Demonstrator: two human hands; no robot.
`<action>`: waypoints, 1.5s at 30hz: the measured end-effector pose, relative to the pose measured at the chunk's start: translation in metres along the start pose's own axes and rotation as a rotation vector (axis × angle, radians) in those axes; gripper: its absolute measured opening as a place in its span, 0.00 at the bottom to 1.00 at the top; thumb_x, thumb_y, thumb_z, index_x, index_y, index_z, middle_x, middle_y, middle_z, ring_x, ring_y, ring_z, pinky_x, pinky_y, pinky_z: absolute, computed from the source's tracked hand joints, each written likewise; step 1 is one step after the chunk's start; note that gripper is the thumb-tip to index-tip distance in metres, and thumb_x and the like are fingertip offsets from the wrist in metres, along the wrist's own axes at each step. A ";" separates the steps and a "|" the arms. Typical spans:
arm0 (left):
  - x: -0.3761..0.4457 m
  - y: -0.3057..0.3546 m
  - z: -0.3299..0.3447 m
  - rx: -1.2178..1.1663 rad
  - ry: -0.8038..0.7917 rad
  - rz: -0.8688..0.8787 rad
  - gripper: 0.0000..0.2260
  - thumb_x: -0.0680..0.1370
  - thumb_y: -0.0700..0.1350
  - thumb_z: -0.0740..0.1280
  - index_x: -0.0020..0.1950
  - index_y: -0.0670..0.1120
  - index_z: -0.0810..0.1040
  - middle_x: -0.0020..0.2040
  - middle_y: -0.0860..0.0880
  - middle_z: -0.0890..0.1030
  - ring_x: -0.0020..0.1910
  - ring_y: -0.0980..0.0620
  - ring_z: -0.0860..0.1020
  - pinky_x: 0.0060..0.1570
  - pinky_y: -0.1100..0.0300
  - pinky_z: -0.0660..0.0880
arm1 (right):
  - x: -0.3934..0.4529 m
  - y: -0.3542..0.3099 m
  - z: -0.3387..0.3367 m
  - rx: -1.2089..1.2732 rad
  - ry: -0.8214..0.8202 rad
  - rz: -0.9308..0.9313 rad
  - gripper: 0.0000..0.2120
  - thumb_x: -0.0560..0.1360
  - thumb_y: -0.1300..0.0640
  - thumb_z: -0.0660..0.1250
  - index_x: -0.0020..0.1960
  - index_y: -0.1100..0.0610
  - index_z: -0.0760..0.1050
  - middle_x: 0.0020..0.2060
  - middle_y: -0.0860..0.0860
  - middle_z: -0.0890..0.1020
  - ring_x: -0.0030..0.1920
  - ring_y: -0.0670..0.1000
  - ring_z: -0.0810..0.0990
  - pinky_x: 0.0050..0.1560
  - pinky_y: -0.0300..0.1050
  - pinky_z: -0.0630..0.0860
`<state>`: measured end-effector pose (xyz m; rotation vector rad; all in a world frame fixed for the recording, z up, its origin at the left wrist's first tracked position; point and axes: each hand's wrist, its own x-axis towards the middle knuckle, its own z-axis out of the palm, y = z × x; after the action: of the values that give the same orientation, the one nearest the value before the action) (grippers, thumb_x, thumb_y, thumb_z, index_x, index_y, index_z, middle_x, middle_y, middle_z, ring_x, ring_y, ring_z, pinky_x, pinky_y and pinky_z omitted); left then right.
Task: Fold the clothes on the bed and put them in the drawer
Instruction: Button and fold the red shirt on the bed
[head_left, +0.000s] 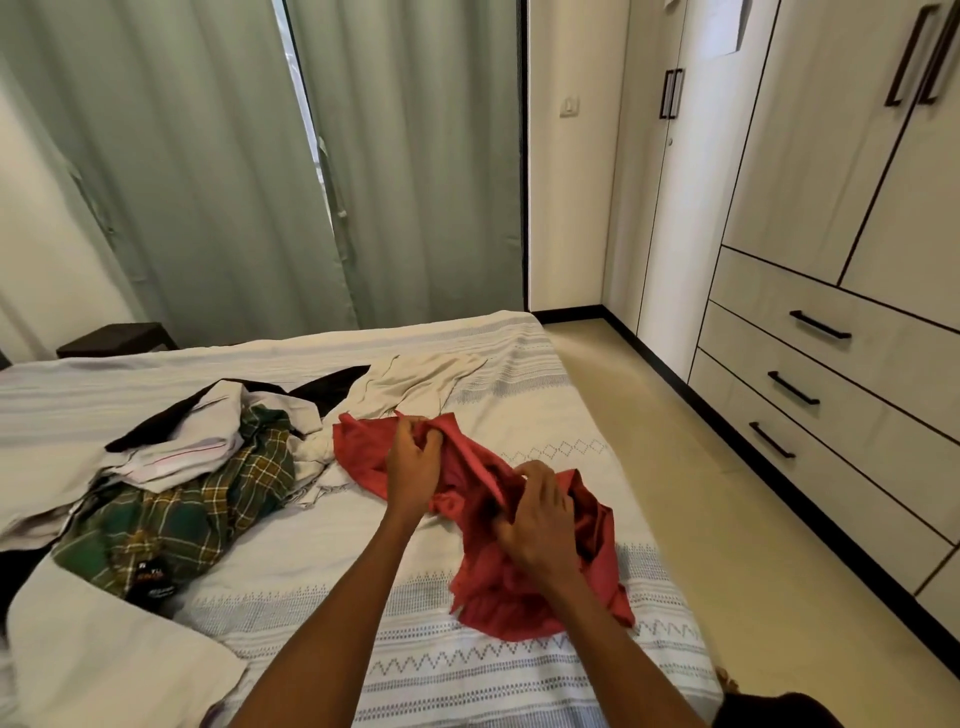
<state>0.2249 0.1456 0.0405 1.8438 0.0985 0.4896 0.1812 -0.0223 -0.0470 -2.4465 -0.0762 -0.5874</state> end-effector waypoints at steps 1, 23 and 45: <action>0.002 0.006 -0.005 -0.011 0.050 -0.005 0.03 0.80 0.42 0.64 0.51 0.42 0.73 0.39 0.52 0.76 0.36 0.59 0.74 0.35 0.63 0.70 | 0.000 0.000 -0.001 -0.022 0.045 0.035 0.27 0.65 0.51 0.71 0.61 0.53 0.67 0.63 0.53 0.72 0.61 0.58 0.75 0.58 0.56 0.71; 0.089 0.129 -0.053 0.362 -0.039 0.636 0.14 0.79 0.44 0.62 0.61 0.44 0.83 0.41 0.45 0.75 0.44 0.42 0.78 0.43 0.62 0.66 | 0.207 -0.102 -0.193 -0.202 0.094 -0.280 0.12 0.81 0.45 0.62 0.61 0.48 0.71 0.48 0.54 0.84 0.47 0.62 0.82 0.45 0.53 0.77; 0.137 0.454 -0.216 0.609 0.322 0.428 0.11 0.72 0.42 0.66 0.52 0.42 0.80 0.50 0.38 0.82 0.49 0.37 0.80 0.43 0.56 0.74 | 0.294 -0.316 -0.432 -0.213 0.264 -0.211 0.26 0.68 0.30 0.71 0.42 0.54 0.80 0.39 0.52 0.81 0.43 0.57 0.81 0.41 0.45 0.72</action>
<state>0.1880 0.2312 0.5529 2.3756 0.0733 1.1542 0.2162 -0.0419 0.5624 -2.5577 -0.1737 -1.0550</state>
